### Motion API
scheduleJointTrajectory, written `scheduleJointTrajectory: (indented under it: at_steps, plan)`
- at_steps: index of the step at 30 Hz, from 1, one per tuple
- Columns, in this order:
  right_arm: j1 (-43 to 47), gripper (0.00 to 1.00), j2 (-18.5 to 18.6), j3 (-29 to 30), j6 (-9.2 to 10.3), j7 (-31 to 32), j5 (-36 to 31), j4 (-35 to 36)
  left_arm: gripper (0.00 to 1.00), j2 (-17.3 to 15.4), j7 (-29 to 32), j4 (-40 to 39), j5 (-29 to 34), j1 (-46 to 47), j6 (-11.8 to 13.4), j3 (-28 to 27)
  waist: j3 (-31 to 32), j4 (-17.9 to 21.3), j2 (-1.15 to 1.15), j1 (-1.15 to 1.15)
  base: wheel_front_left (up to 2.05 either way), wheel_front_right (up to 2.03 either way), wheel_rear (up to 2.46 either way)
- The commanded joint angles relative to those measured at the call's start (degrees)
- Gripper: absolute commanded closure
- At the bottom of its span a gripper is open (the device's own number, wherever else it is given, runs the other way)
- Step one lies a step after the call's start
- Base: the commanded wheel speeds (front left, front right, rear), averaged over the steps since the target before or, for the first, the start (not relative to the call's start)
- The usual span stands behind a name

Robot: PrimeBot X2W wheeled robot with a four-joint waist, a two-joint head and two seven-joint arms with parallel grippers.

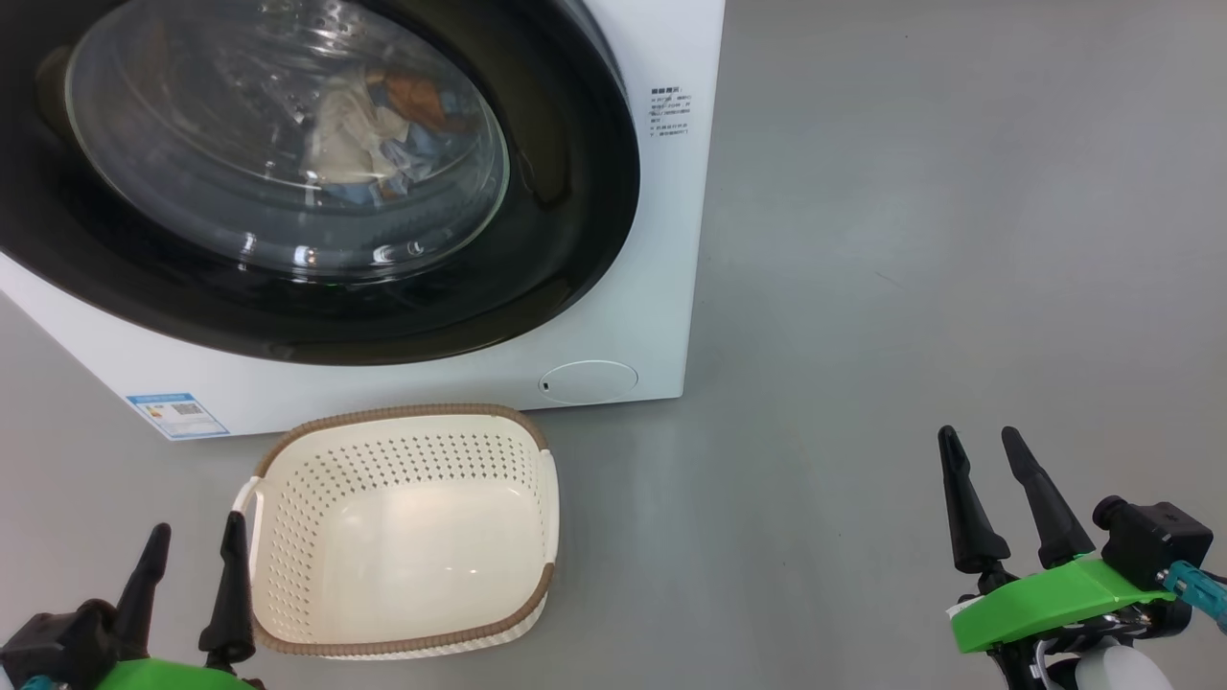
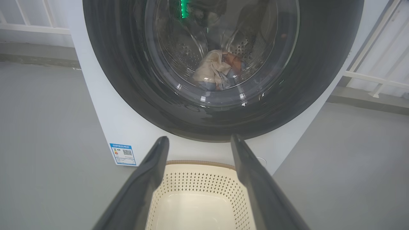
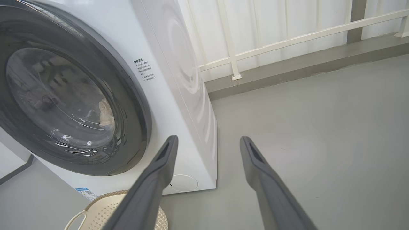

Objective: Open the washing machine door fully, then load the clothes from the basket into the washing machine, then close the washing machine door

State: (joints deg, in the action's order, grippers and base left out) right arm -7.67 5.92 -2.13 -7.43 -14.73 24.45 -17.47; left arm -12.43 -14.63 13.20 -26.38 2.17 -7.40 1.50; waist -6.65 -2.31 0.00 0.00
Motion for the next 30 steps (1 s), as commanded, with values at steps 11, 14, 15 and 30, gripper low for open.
scheduleJointTrajectory:
  at_steps: [11,14,15,30]
  plan:
    - [-0.11,0.0,0.08,-1.05,-0.06,-0.27,-0.55,1.69,0.0,-1.12,-0.37,-0.68,1.54,1.02,-0.09,-2.26,0.43,-0.34,0.0,0.0,0.0,0.0,0.0]
    - [-0.02,0.0,0.14,-1.06,-0.06,-0.27,-0.55,1.61,0.0,-1.05,-0.37,-0.62,1.57,0.94,-0.09,-2.27,0.68,-0.57,0.0,0.0,0.0,0.0,0.0]
    - [0.0,0.0,0.16,-1.06,-0.06,-0.27,-0.54,1.58,0.0,-1.04,-0.37,-0.59,1.56,0.93,-0.09,-2.3,0.75,-0.65,0.0,0.0,0.0,0.0,0.0]
    - [0.43,1.0,-0.28,-0.23,0.0,0.03,-0.03,-0.68,1.0,0.83,0.04,1.26,0.83,-0.2,0.02,0.53,1.82,-1.05,0.0,0.0,0.0,0.0,0.0]
